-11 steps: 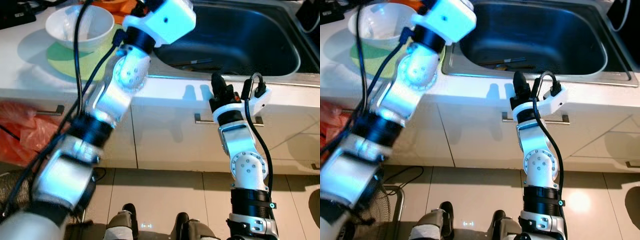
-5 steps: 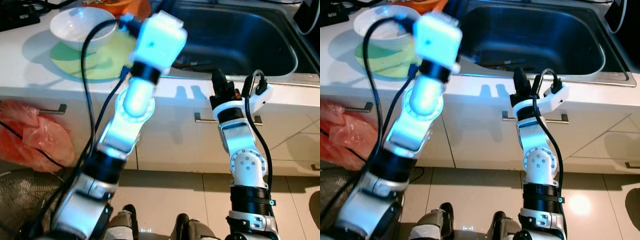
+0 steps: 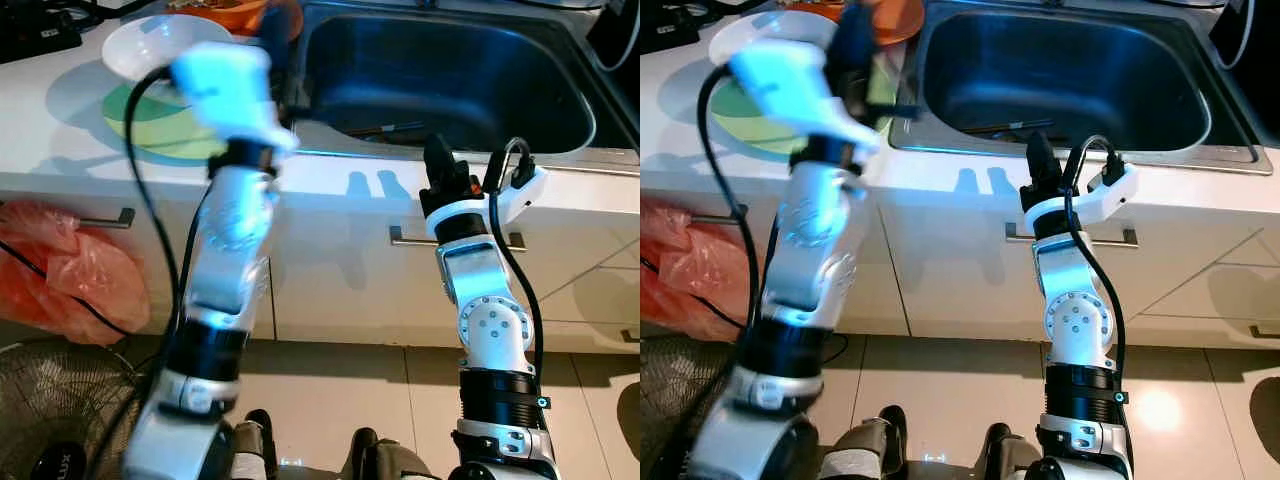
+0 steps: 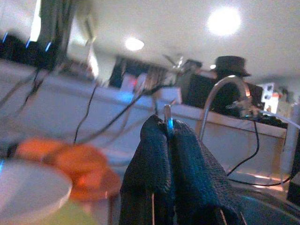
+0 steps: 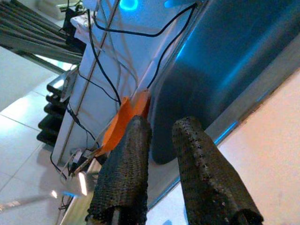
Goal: Kitchen organization
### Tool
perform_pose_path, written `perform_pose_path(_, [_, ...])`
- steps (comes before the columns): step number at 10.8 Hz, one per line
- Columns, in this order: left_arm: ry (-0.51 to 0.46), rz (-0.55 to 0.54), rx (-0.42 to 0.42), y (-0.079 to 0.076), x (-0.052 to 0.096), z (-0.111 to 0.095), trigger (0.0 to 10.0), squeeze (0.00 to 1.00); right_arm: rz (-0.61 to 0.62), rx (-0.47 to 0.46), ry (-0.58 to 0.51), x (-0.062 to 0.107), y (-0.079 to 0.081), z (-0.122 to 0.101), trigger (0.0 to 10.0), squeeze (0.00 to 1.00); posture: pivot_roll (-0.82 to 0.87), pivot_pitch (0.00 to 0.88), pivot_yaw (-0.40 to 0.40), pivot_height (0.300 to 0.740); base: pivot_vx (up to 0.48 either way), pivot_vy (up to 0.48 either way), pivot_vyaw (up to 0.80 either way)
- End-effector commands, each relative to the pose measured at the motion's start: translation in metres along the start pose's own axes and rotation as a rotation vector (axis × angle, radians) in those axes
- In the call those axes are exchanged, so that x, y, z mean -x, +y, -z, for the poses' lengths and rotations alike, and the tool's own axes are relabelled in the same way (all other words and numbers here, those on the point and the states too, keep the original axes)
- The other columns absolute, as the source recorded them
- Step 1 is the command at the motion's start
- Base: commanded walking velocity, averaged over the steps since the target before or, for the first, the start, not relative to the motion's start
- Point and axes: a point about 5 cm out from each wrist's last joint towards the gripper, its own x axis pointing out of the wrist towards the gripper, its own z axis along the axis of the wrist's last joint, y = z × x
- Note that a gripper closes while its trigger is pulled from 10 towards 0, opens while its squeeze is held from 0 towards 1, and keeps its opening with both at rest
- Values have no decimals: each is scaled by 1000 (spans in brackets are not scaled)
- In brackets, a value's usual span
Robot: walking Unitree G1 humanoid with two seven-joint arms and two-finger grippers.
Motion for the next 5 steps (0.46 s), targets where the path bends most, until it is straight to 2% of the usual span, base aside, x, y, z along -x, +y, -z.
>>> perform_pose_path(1, [5, -11, 55, 4, 3, 0, 10000, 0, -44, -46, -18, -5, 13, 5, 10000, 0, 103, 179, -53, 740, 0, 0, 0])
perform_pose_path(3, [57, -25, 126, 12, 13, 9, 10000, 0, -43, -38, -22, -5, 11, 3, 10000, 0, 104, 182, -52, 740, 0, 0, 0])
perform_pose_path(5, [86, -66, 243, 25, 22, 15, 10000, 0, -45, -37, -26, -4, 9, 3, 10000, 0, 106, 186, -57, 740, 0, 0, 0])
